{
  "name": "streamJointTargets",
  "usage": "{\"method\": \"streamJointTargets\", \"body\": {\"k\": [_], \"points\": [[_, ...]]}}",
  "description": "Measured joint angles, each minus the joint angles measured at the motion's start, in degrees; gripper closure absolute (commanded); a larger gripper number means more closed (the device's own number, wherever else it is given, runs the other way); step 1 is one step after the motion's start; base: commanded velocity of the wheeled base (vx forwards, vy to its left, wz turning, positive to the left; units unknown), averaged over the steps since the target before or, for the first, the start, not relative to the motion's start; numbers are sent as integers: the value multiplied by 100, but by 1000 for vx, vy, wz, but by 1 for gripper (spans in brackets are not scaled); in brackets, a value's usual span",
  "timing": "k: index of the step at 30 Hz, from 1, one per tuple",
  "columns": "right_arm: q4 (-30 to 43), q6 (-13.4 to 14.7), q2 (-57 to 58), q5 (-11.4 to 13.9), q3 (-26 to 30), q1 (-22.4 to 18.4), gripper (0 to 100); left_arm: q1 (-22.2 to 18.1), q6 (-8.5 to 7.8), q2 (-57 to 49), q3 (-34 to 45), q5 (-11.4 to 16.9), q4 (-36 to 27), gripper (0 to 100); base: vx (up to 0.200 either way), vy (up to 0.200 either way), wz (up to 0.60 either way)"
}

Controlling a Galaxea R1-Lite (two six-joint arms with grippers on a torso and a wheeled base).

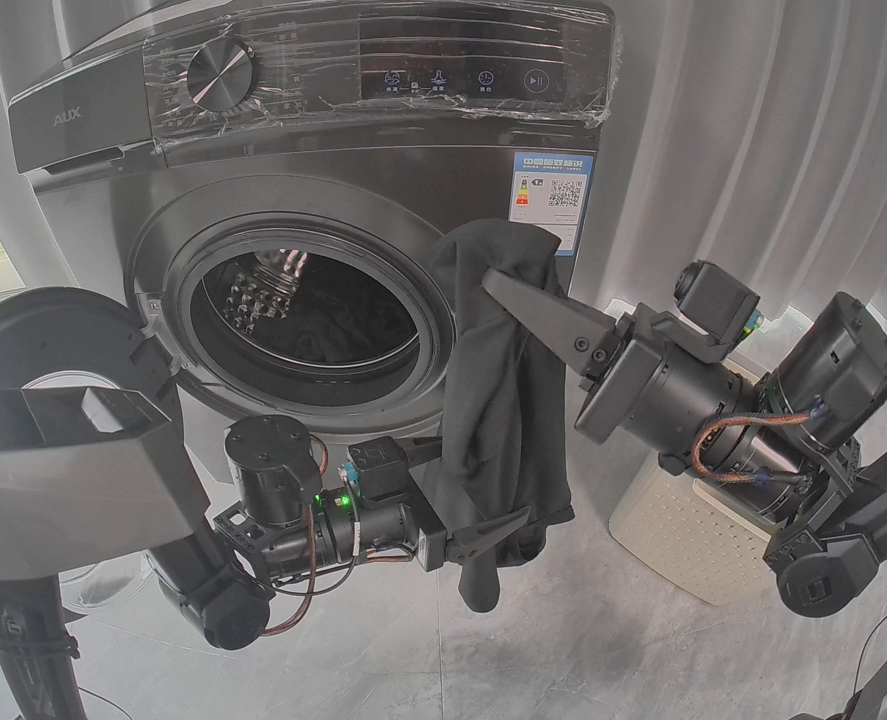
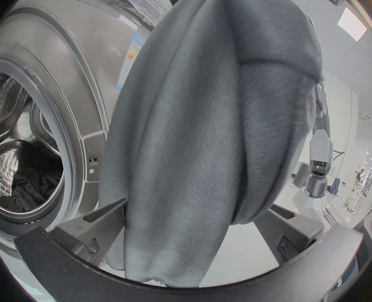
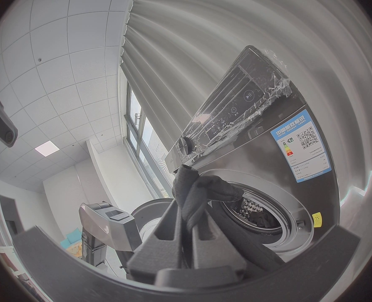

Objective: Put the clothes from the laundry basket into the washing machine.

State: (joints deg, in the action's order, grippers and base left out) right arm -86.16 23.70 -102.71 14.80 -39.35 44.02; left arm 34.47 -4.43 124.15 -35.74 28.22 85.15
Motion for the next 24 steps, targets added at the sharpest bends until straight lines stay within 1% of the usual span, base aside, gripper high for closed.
{"method": "streamJointTargets", "body": {"k": [7,10,11,13,15,17,19,21,24], "points": [[-5,27,11,-11,-4,0,100,9,99,254,-304,-9,33,0,0,0,0],[-13,44,15,-73,0,0,100,13,156,317,-436,-9,73,0,0,0,0],[-13,49,15,-101,2,0,100,13,169,335,-477,-11,77,100,0,0,0],[-13,63,15,-130,7,0,100,15,178,363,-535,-11,96,100,0,0,0],[-13,143,12,-139,20,2,100,26,189,394,-599,-15,96,100,0,0,0],[-17,290,15,-148,29,2,100,30,219,413,-638,-15,104,100,0,0,0],[-40,418,15,-154,38,2,100,39,297,430,-667,-17,169,100,0,0,0],[-90,462,15,-156,51,0,100,61,367,441,-670,-17,249,100,0,0,0],[-101,468,15,-154,77,-23,100,78,400,441,-629,-20,288,100,0,0,0]]}}
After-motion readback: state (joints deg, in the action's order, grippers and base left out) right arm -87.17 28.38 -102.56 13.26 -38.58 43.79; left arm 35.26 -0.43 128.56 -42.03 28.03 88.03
